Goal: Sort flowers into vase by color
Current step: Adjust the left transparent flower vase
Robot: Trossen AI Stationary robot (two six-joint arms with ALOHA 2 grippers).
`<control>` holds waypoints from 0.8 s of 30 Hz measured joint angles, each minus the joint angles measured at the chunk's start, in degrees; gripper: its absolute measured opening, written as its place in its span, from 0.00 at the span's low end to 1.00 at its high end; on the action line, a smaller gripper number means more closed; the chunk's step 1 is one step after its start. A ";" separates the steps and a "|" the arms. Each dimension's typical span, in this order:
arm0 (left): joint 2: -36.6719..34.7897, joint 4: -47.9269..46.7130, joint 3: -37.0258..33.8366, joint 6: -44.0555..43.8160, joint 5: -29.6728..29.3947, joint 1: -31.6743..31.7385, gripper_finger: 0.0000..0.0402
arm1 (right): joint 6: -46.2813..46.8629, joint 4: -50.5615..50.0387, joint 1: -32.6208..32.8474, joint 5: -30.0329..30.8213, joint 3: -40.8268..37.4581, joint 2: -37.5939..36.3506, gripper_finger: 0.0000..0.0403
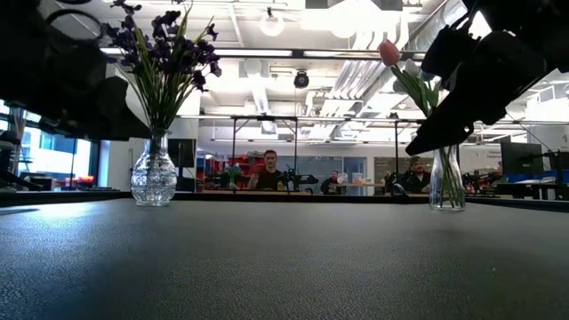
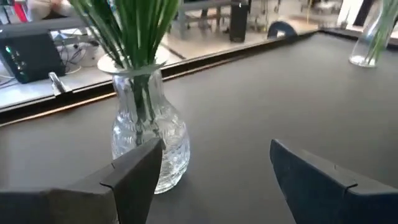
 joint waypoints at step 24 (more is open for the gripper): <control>-10.72 13.12 -10.14 20.97 -3.19 6.33 0.72 | -1.07 0.87 0.00 0.01 0.00 -0.02 0.73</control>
